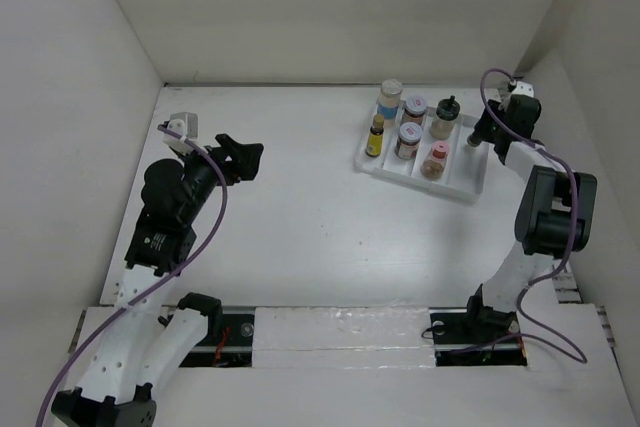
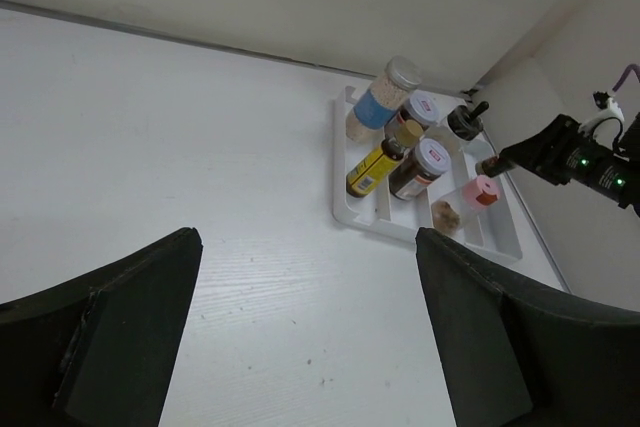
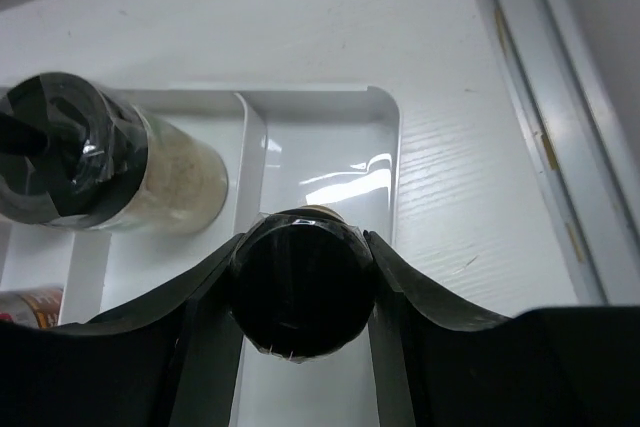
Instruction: Organize the condiment bottles
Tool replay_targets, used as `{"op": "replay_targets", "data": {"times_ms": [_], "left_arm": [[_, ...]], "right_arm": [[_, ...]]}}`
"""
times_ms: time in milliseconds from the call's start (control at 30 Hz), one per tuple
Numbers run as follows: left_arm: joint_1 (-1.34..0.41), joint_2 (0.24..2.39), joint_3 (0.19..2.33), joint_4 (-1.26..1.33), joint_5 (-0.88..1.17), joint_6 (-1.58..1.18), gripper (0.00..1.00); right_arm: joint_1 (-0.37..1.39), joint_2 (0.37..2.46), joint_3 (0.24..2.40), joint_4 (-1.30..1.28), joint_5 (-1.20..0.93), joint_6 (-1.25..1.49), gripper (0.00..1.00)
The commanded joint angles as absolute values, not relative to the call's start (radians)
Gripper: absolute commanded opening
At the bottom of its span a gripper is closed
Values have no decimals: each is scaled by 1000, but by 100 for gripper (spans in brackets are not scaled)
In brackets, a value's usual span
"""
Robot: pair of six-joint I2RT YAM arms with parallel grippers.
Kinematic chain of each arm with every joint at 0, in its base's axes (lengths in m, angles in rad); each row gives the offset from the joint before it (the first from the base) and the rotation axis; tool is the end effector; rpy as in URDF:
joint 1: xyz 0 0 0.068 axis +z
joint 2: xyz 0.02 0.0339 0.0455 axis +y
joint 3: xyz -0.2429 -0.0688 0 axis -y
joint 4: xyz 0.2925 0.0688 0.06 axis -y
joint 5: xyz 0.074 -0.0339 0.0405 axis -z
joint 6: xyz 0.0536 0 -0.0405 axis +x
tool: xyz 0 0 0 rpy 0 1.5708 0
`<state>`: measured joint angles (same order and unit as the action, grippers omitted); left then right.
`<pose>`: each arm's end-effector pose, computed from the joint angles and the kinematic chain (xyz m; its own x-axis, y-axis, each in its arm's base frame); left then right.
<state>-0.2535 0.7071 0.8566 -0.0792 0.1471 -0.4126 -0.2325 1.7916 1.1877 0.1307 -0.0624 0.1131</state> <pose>0.2326 -0.0684 0.3831 -0.0939 -0.3854 -0.9179 0.3842 0.8366 -0.3906 0.4499 -0.1031 0.1757 -0.4208 0.2154 -0.8812 0.2249 0.9659 0.1287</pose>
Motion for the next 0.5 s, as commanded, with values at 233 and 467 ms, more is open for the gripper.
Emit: {"op": "replay_targets", "data": {"times_ms": [233, 467], "left_arm": [[-256, 719, 856, -31, 163, -410, 86], [-256, 719, 856, -31, 153, -400, 91]], "right_arm": [[-232, 1906, 1331, 170, -97, 126, 41], [-213, 1954, 1364, 118, -48, 117, 48]]}}
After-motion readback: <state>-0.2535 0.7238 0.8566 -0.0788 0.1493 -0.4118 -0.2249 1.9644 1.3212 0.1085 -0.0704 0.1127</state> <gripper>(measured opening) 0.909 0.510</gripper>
